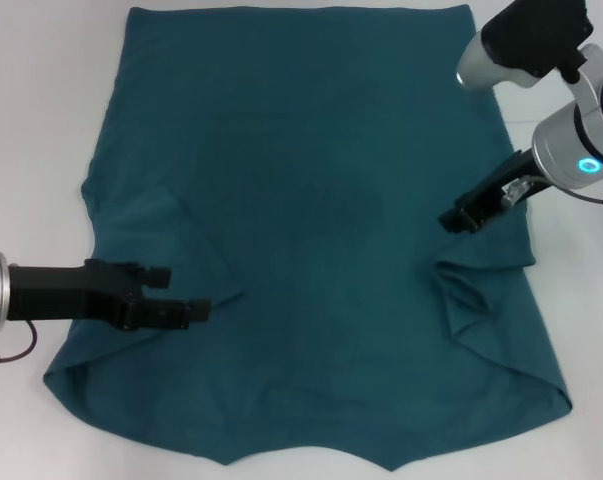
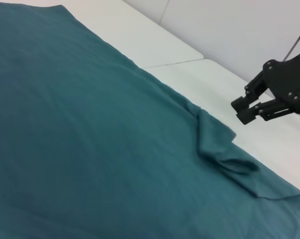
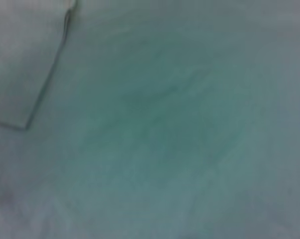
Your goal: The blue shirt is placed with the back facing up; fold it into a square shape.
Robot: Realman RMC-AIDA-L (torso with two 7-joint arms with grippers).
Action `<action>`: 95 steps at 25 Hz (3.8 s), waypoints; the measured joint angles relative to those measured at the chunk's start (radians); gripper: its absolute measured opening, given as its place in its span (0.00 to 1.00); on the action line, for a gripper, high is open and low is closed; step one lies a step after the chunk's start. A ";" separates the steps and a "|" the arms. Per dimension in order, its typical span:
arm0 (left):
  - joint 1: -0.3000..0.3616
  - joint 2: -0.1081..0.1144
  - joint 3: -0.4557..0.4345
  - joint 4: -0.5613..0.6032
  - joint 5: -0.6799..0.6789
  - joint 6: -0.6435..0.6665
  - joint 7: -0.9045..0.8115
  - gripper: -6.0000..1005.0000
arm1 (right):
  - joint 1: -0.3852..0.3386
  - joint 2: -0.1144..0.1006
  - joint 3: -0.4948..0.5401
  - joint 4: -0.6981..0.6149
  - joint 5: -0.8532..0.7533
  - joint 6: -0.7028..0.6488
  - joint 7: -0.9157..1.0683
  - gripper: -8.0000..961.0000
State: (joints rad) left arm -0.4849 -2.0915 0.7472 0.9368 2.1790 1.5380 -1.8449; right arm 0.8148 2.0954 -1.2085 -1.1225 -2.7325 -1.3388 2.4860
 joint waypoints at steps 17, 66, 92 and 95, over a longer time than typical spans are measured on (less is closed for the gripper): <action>0.003 0.002 -0.005 0.001 0.001 -0.003 0.005 0.94 | -0.030 -0.004 0.007 -0.014 -0.196 -0.043 0.016 0.72; -0.009 -0.007 0.000 0.001 0.013 -0.005 -0.011 0.94 | 0.045 -0.011 -0.034 0.338 -0.198 0.406 0.033 0.04; -0.004 -0.008 0.000 -0.008 0.013 -0.027 0.016 0.94 | 0.013 -0.005 -0.034 0.182 -0.184 0.212 0.027 0.04; -0.004 -0.008 0.000 -0.008 0.013 -0.027 0.022 0.94 | 0.002 -0.002 -0.034 0.189 -0.177 0.209 0.015 0.04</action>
State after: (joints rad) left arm -0.4885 -2.1000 0.7470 0.9292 2.1917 1.5114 -1.8233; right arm 0.8165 2.0931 -1.2427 -0.9334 -2.9100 -1.1297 2.5008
